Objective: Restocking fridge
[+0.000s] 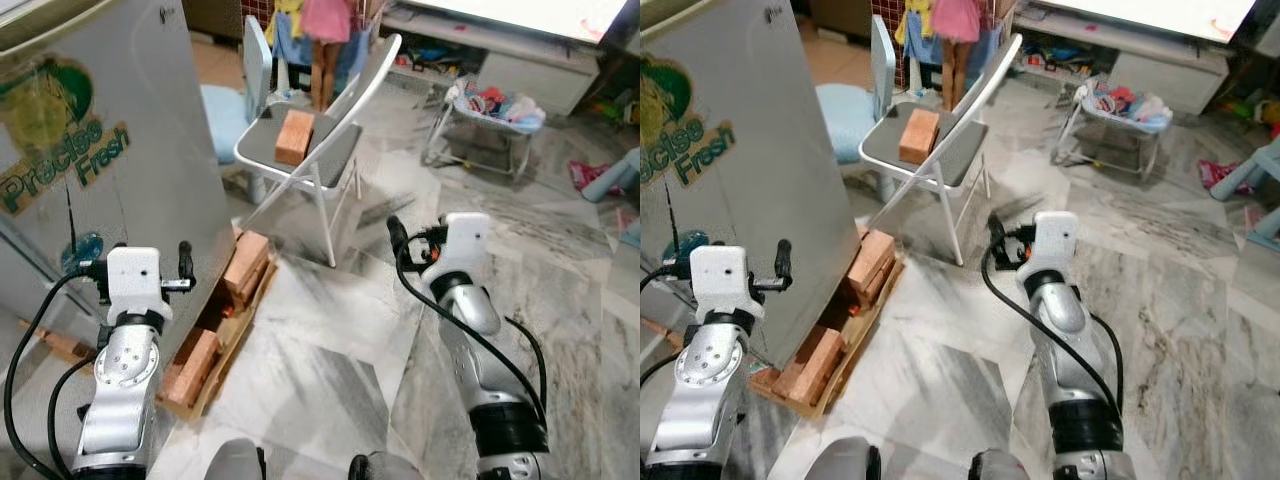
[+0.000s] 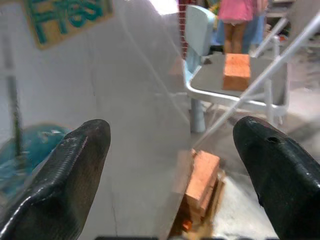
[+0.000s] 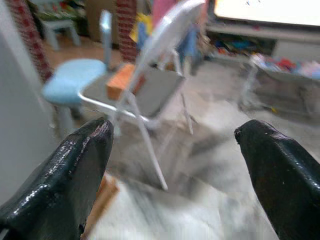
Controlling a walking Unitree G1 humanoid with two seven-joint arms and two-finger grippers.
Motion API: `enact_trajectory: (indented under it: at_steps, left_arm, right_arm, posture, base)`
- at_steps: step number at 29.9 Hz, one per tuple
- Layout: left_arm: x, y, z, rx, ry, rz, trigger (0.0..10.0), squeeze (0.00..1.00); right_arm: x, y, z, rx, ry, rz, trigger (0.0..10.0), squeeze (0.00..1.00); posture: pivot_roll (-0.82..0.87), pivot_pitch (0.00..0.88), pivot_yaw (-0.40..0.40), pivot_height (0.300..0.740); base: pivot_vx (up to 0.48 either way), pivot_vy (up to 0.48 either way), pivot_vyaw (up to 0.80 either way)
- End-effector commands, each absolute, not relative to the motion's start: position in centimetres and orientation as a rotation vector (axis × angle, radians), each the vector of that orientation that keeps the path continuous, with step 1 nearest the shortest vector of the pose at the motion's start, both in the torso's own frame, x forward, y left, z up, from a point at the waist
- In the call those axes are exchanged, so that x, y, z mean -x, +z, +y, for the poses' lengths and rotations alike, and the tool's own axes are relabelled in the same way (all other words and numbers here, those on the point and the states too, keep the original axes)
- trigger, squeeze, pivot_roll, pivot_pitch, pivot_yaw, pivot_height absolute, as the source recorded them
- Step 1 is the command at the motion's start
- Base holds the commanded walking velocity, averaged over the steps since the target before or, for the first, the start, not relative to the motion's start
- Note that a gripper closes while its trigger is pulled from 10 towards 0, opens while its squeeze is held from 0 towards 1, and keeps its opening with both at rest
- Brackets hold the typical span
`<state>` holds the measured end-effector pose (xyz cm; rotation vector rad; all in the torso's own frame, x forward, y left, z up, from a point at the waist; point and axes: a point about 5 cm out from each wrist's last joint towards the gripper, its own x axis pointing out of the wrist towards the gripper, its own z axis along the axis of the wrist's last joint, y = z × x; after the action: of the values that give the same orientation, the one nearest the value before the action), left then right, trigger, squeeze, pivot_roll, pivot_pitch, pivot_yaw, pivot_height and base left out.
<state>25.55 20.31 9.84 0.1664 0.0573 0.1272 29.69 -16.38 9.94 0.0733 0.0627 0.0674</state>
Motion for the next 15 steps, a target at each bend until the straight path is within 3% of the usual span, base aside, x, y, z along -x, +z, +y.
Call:
enact_trajectory:
  at_steps: [1,2,6,12,15]
  left_arm:
    - [-25.2,9.9,20.2,-0.172,0.111,0.069,10.0,0.84]
    - [-25.0,9.7,20.1,-0.163,0.093,0.082,10.0,0.00]
    - [-24.9,9.2,20.1,-0.152,0.103,0.121,10.0,0.00]
    - [-25.3,9.3,19.9,-0.143,0.094,0.117,10.0,0.00]
    - [-25.4,9.5,19.8,-0.157,0.080,0.107,10.0,0.00]
  right_arm:
    - [-29.1,9.8,-17.9,-0.069,0.003,0.073,10.0,0.24]
    - [-28.6,9.4,-18.3,-0.067,-0.009,0.088,10.0,0.00]
    - [-27.8,8.8,-18.5,-0.069,-0.023,0.110,10.0,0.00]
    - [-27.6,8.7,-18.3,-0.075,-0.028,0.113,10.0,0.00]
    - [-27.7,8.9,-18.2,-0.077,-0.028,0.112,10.0,0.00]
  posture:
    - [0.09,0.101,-0.039,0.740]
    - [0.09,0.099,-0.036,0.740]
    - [0.08,0.092,-0.032,0.740]
    - [0.08,0.086,-0.031,0.740]
    - [0.08,0.084,-0.030,0.740]
  base:
    - [0.000,0.000,0.00]
    - [0.000,0.000,0.00]
    - [0.000,0.000,0.00]
    - [-0.289,0.000,0.00]
    - [-0.284,0.355,0.00]
